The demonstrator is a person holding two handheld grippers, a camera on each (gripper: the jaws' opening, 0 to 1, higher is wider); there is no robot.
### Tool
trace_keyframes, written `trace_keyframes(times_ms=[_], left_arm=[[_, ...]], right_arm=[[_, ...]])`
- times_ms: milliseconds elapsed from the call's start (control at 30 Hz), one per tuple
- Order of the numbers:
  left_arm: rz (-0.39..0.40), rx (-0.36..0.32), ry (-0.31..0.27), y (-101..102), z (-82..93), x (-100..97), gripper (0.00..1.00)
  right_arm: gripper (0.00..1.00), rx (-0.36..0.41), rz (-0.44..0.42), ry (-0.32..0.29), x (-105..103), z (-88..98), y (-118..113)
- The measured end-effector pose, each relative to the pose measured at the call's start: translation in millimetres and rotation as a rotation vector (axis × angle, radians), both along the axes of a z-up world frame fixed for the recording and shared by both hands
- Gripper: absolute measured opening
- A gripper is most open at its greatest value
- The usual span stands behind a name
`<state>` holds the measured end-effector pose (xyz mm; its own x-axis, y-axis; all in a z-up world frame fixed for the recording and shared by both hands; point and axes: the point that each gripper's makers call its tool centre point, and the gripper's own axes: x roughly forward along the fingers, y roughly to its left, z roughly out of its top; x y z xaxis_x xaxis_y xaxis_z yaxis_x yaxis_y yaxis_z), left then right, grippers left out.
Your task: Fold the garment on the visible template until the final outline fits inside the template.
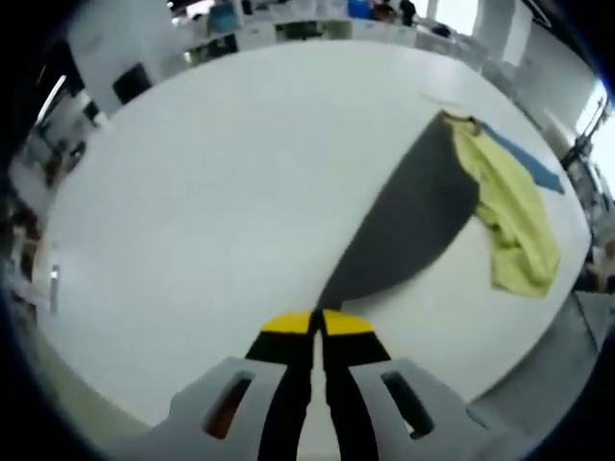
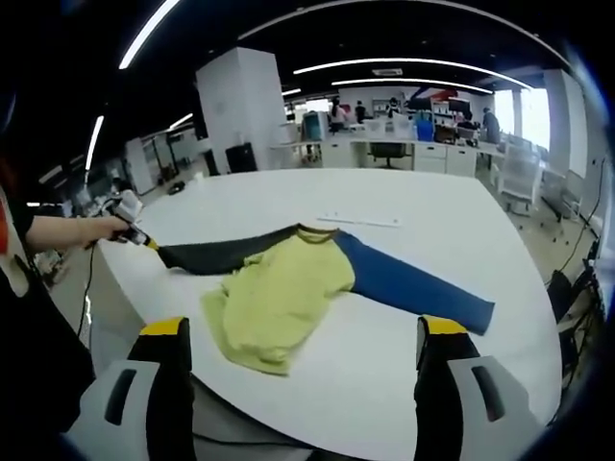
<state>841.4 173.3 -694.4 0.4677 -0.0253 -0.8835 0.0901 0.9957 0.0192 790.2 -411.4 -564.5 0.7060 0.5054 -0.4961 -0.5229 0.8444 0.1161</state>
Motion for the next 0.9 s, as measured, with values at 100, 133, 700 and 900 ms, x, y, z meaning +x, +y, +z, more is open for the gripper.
trace_keyframes(times_ms=[100,133,700,900], left_arm=[[0.032,-0.014,0.001,6,-3.2,4.1,0.0],[0.043,-0.02,0.002,7,-4.4,5.1,0.0],[0.049,-0.036,0.059,31,-20.4,19.4,0.0],[0.009,-0.018,0.082,44,-21.3,28.3,0.0]], right_arm=[[0.96,-0.003,-0.001,0.006,0,-2.0,1],[0.96,-0.004,-0.001,0.008,0,-2.5,2],[0.97,-0.026,-0.006,0.026,10,-7.4,11],[0.97,-0.033,-0.01,0.03,14,-9.4,13]])
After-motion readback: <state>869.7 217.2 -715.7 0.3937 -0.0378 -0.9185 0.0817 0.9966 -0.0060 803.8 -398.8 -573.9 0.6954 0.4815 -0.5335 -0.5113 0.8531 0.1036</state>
